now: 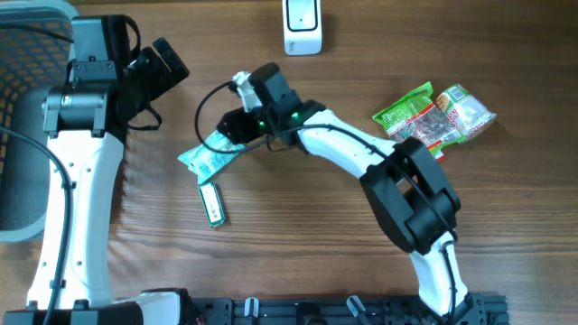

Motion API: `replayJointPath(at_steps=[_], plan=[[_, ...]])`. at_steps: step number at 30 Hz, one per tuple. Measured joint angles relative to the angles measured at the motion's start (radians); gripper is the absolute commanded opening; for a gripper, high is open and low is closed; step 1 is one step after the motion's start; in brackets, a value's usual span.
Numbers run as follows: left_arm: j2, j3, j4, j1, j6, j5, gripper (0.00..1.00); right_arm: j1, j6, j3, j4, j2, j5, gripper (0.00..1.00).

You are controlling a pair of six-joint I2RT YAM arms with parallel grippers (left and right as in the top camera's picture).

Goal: Scan the item barcode
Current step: 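Reach the right gripper left to the teal pack and grasp it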

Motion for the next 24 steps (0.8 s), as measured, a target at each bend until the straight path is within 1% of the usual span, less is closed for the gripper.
replayJointPath(at_steps=[1, 2, 3, 8, 12, 13, 16, 19, 22, 24], plan=[[0.0, 0.0, 0.0, 0.0, 0.0, 0.0, 1.0, 0.015, 0.0, 0.0, 0.021, 0.0, 0.001, 0.53], [0.0, 0.0, 0.0, 0.0, 0.0, 0.0, 1.0, 0.028, -0.003, 0.0, 0.037, 0.0, 0.002, 0.49], [0.0, 0.0, 0.0, 0.0, 0.0, 0.0, 1.0, 0.044, -0.006, 0.0, 0.054, 0.0, 0.004, 0.47], [0.0, 0.0, 0.0, 0.0, 0.0, 0.0, 1.0, 0.141, -0.016, 0.0, 0.08, 0.004, 0.084, 0.45], [0.0, 0.0, 0.0, 0.0, 0.0, 0.0, 1.0, 0.173, -0.018, 0.0, 0.103, 0.035, 0.117, 0.34], [0.0, 0.0, 0.0, 0.0, 0.0, 0.0, 1.0, 0.173, -0.018, 0.0, 0.099, 0.047, 0.122, 0.3], [0.0, 0.0, 0.0, 0.0, 0.0, 0.0, 1.0, 0.165, -0.019, 0.002, 0.042, 0.073, 0.166, 0.29], [0.0, 0.0, 0.0, 0.0, 0.0, 0.0, 1.0, 0.145, -0.019, 0.013, -0.061, 0.05, 0.215, 0.29], [0.0, 0.0, 0.0, 0.0, 0.0, 0.0, 1.0, 0.086, -0.019, 0.014, -0.219, 0.002, 0.262, 0.29], [0.0, 0.0, -0.001, 0.0, 0.0, 0.0, 1.0, 0.014, -0.018, 0.012, -0.341, -0.039, 0.295, 0.29]])
